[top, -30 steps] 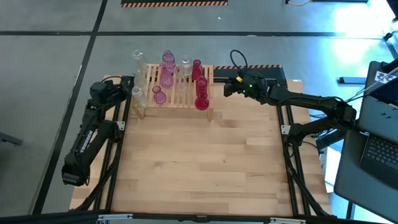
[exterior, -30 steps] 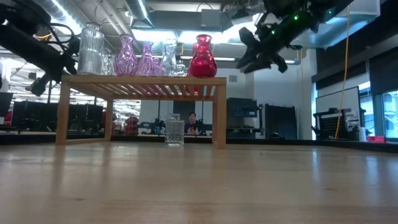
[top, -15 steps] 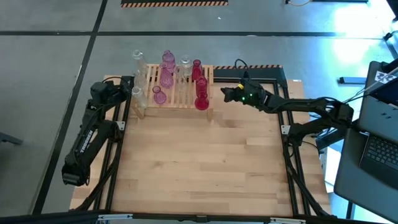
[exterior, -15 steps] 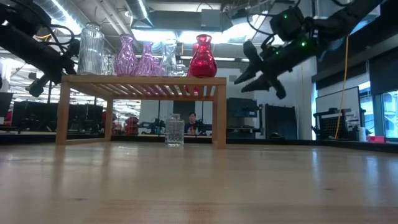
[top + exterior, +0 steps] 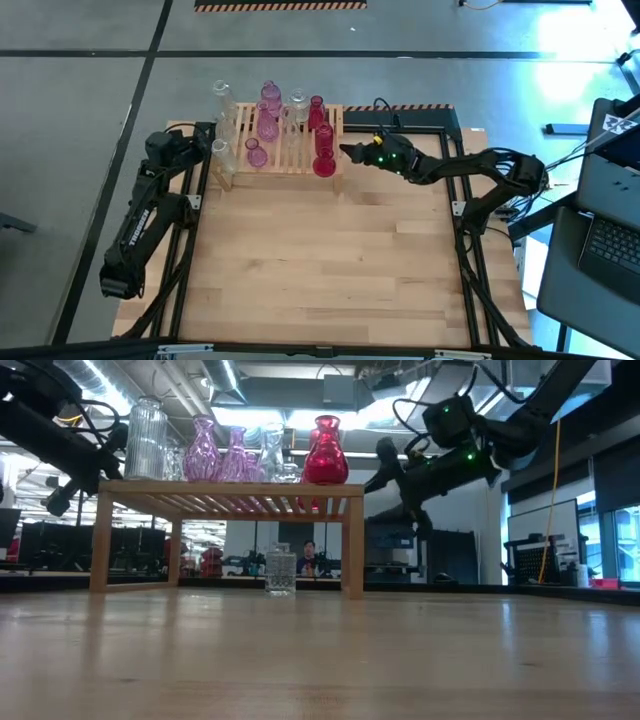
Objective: Sort vases onto shelf
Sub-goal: Move the shelf to the center of the table
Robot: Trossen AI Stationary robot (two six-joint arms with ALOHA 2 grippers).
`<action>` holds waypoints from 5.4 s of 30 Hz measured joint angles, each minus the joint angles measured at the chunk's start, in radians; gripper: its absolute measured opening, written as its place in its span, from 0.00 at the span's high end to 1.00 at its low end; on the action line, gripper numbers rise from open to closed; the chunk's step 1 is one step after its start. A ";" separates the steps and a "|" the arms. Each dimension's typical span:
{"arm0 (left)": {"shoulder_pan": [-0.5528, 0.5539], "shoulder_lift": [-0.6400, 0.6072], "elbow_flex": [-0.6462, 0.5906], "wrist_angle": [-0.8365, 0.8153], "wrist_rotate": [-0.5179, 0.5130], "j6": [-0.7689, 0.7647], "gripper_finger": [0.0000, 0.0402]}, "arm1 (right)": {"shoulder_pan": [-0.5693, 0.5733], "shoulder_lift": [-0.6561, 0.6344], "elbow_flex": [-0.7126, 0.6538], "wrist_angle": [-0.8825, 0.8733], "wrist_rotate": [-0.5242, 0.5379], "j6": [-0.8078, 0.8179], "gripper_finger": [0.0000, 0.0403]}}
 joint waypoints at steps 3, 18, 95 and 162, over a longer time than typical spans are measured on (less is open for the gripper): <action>0.001 0.000 0.000 -0.002 0.000 0.000 1.00 | 0.000 0.020 0.000 0.026 -0.006 0.024 0.46; 0.001 0.000 0.000 -0.050 0.005 0.000 1.00 | 0.000 0.033 0.002 0.063 -0.049 0.015 0.71; -0.003 -0.240 0.078 -0.582 0.356 -0.062 1.00 | 0.375 -0.199 0.000 -0.330 0.231 0.014 0.77; -0.558 -0.239 0.103 -0.618 0.410 -0.028 1.00 | 0.797 -0.343 0.001 -0.670 0.482 0.327 0.77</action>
